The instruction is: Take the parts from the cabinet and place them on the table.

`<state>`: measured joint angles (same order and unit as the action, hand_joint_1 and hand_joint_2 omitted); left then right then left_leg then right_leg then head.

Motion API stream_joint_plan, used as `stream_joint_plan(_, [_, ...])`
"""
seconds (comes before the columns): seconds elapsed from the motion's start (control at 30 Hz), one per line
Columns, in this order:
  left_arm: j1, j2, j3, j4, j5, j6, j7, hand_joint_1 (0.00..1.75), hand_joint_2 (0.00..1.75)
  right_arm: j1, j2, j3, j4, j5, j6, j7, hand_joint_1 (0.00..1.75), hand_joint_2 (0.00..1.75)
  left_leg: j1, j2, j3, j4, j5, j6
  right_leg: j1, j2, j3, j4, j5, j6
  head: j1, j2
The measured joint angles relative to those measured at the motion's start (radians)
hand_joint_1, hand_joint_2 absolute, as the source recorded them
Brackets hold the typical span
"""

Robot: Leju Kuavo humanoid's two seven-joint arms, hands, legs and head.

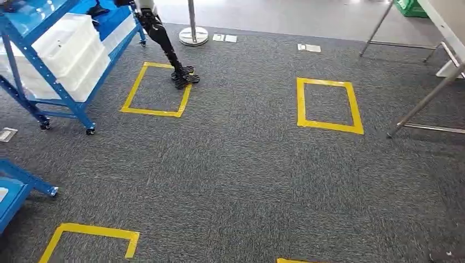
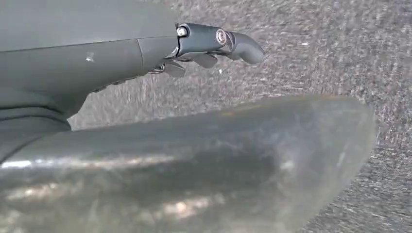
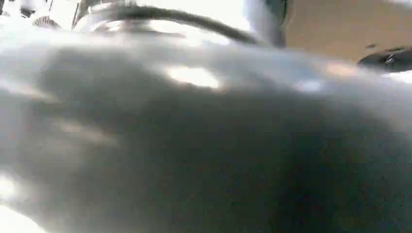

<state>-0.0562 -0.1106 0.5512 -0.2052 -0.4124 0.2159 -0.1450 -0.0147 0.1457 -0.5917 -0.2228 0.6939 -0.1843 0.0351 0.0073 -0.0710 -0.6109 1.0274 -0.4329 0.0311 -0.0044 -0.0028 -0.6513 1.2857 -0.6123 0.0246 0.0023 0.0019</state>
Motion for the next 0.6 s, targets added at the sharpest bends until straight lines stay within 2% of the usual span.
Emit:
stream_joint_plan(0.03, [0.001,0.000,0.002,0.000,0.000,0.000,0.000,0.00,0.00,0.000,0.000,0.000,0.000,0.000,0.000,0.000,0.00,0.00,0.000,-0.015,0.000,0.000,0.002,-0.002,-0.001,0.005,0.031,-0.070,0.034,0.009,0.000,0.000])
stream_joint_plan(0.07, [0.001,-0.001,0.003,0.000,0.000,0.000,0.000,0.00,0.00,-0.001,0.000,0.000,0.000,0.000,0.000,0.000,0.00,0.00,0.001,-0.030,0.000,0.000,0.005,-0.005,-0.002,0.019,0.074,-0.160,0.071,0.015,0.000,0.000])
stream_joint_plan(0.1, [0.001,-0.002,0.003,0.000,0.000,0.000,0.000,0.00,0.00,0.000,-0.002,0.000,0.000,0.000,0.000,0.000,0.00,0.00,0.003,-0.045,-0.002,0.000,0.008,-0.010,-0.006,0.072,0.121,-0.255,0.100,0.016,0.001,0.000])
stream_joint_plan(0.13, [0.000,-0.002,0.003,0.000,0.000,-0.001,0.000,0.00,0.00,-0.001,-0.003,-0.001,0.000,0.000,0.000,0.000,0.00,0.00,-0.006,-0.057,-0.004,0.004,0.009,-0.016,0.003,0.089,0.123,-0.272,0.105,0.007,0.000,0.000])
stream_joint_plan(0.17, [0.000,-0.002,0.003,0.000,0.000,-0.001,0.000,0.00,0.00,-0.001,-0.003,-0.001,0.000,0.000,0.000,0.000,0.00,0.00,-0.005,-0.064,-0.007,0.002,0.012,-0.020,0.000,0.073,0.122,-0.274,0.110,-0.002,-0.002,0.000])
stream_joint_plan(0.23, [0.006,-0.002,0.004,0.000,0.000,0.000,0.000,0.00,0.00,-0.007,-0.004,-0.001,0.000,0.000,0.000,0.000,0.00,0.00,0.001,-0.082,-0.008,-0.006,0.019,-0.032,0.010,0.057,0.127,-0.273,0.114,-0.012,-0.001,0.000])
stream_joint_plan(0.27, [0.012,-0.002,0.005,0.000,0.000,0.000,-0.001,0.00,0.00,-0.008,-0.004,-0.001,0.000,0.000,0.001,0.000,0.00,0.00,0.001,-0.092,-0.014,-0.005,0.024,-0.039,0.001,0.041,0.133,-0.281,0.122,-0.022,0.000,0.000])
stream_joint_plan(0.3, [0.012,-0.001,0.006,0.000,0.000,0.000,-0.004,0.00,0.00,-0.009,-0.004,-0.001,0.000,0.000,0.002,0.000,0.00,0.00,0.000,-0.036,-0.022,0.013,0.010,-0.036,-0.003,0.026,0.133,-0.285,0.128,-0.029,-0.003,0.000])
stream_joint_plan(0.33, [0.012,-0.001,0.006,0.000,0.000,-0.001,-0.006,0.00,0.00,-0.004,-0.003,-0.001,0.000,0.002,0.002,-0.001,0.00,0.00,-0.004,0.027,-0.041,0.056,-0.029,-0.040,-0.002,0.014,0.132,-0.285,0.129,-0.035,-0.008,0.000])
stream_joint_plan(0.37, [0.009,-0.001,0.006,0.000,-0.001,-0.001,-0.008,0.00,0.00,0.000,-0.003,-0.001,0.000,0.002,0.002,-0.002,0.00,0.00,-0.002,0.051,-0.071,0.126,-0.073,-0.045,0.000,0.000,0.132,-0.285,0.128,-0.037,-0.016,0.000])
stream_joint_plan(0.4, [0.007,-0.002,0.006,0.000,-0.002,-0.002,-0.010,0.00,0.00,0.003,-0.004,-0.001,0.000,0.003,0.003,-0.002,0.00,0.00,0.001,0.060,-0.107,0.207,-0.112,-0.050,0.002,-0.019,0.133,-0.285,0.127,-0.038,-0.014,0.000])
stream_joint_plan(0.43, [0.006,-0.003,0.006,0.000,-0.002,-0.003,-0.012,0.00,0.00,0.004,-0.004,-0.002,0.000,0.003,0.004,-0.002,0.00,0.00,0.004,0.063,-0.136,0.271,-0.136,-0.054,0.002,-0.036,0.131,-0.285,0.126,-0.039,-0.015,0.000])
stream_joint_plan(0.47, [0.008,-0.003,0.007,0.000,0.002,-0.008,-0.013,0.00,0.00,0.004,-0.004,-0.002,0.000,0.003,0.004,-0.002,0.00,0.00,0.007,0.066,-0.146,0.298,-0.136,-0.058,0.002,-0.051,0.130,-0.285,0.126,-0.039,-0.015,0.000])
stream_joint_plan(0.5, [0.009,-0.003,0.012,0.000,0.009,-0.011,-0.018,0.00,0.00,0.003,-0.004,-0.003,0.000,0.003,0.004,-0.003,0.00,0.00,0.010,0.070,-0.128,0.269,-0.112,-0.061,0.002,-0.067,0.130,-0.284,0.125,-0.040,-0.015,0.000])
stream_joint_plan(0.53, [0.010,-0.003,0.018,0.000,0.018,-0.016,-0.022,0.00,0.00,0.002,-0.003,-0.005,0.000,0.003,0.005,-0.003,0.00,0.00,0.012,0.075,-0.089,0.201,-0.076,-0.063,0.001,-0.080,0.132,-0.284,0.124,-0.040,-0.016,0.000])
stream_joint_plan(0.57, [0.009,-0.003,0.022,0.000,0.024,-0.018,-0.026,0.00,0.00,0.001,-0.002,-0.006,0.000,0.005,0.005,-0.003,0.00,0.00,0.014,0.089,-0.042,0.121,-0.041,-0.064,-0.001,-0.090,0.135,-0.284,0.121,-0.036,-0.015,0.000])
stream_joint_plan(0.6, [0.008,-0.003,0.027,0.000,0.030,-0.018,-0.029,0.00,0.00,0.001,-0.002,-0.007,0.000,0.005,0.006,-0.005,0.00,0.00,0.014,0.140,0.013,0.032,-0.013,-0.064,0.001,-0.101,0.141,-0.282,0.116,-0.029,-0.016,0.000])
